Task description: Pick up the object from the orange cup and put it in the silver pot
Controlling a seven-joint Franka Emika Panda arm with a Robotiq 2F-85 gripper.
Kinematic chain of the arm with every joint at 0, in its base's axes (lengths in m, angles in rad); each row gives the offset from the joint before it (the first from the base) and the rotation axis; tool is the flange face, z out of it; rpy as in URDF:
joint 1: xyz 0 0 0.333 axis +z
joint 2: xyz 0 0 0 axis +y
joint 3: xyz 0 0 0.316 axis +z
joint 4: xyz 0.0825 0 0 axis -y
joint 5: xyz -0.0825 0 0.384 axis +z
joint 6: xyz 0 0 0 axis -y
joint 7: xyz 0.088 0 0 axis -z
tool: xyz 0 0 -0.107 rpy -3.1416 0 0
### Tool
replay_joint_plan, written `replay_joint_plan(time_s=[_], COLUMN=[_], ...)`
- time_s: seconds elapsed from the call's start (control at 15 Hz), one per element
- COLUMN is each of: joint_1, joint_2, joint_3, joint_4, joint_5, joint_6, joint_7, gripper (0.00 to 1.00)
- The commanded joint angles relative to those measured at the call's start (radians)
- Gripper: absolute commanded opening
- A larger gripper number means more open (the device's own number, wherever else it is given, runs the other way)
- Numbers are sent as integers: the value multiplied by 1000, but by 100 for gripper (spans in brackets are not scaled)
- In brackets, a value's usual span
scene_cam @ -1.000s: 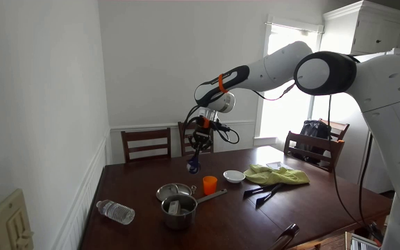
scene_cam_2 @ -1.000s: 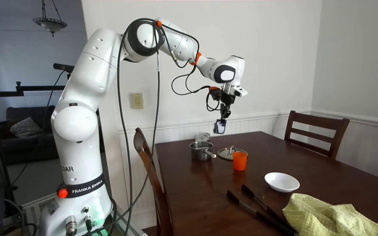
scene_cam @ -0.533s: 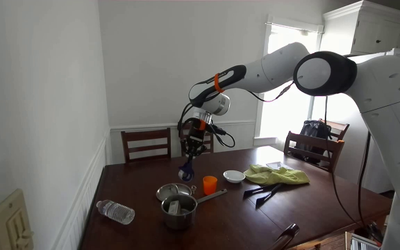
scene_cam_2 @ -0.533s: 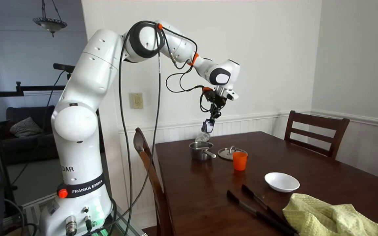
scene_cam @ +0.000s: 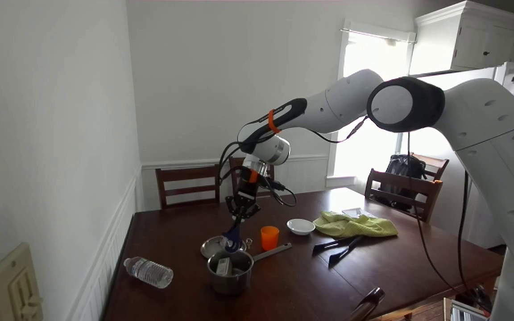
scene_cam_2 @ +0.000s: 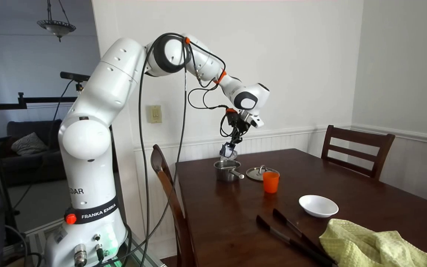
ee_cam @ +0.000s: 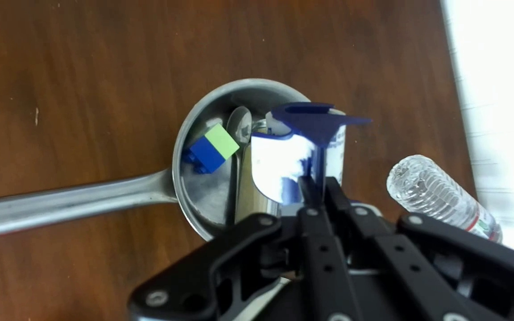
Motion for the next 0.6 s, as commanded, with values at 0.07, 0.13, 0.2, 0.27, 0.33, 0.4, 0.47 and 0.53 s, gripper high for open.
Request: replay_joint_plan(time_s=[0.07,0.13,0.2,0.27,0.33,0.4,0.47,0.53], joint_1=[18,22,22,22,21,23,24,23], joint_2=[-9,1,8,17,23,34,39,49], joint_3=[-23,-24,-25,-24,-24,-25,-25,-26], joint_4=[-51,-47,-49,-47,-47,-44,-44,-42], joint_5=[14,7,9,13,16,14,15,16], joint_6=[35,29,28,28,30,33,35,40], joint_7=[47,56,63,68,73,81,85,91], gripper=[2,2,2,2,2,2,2,2])
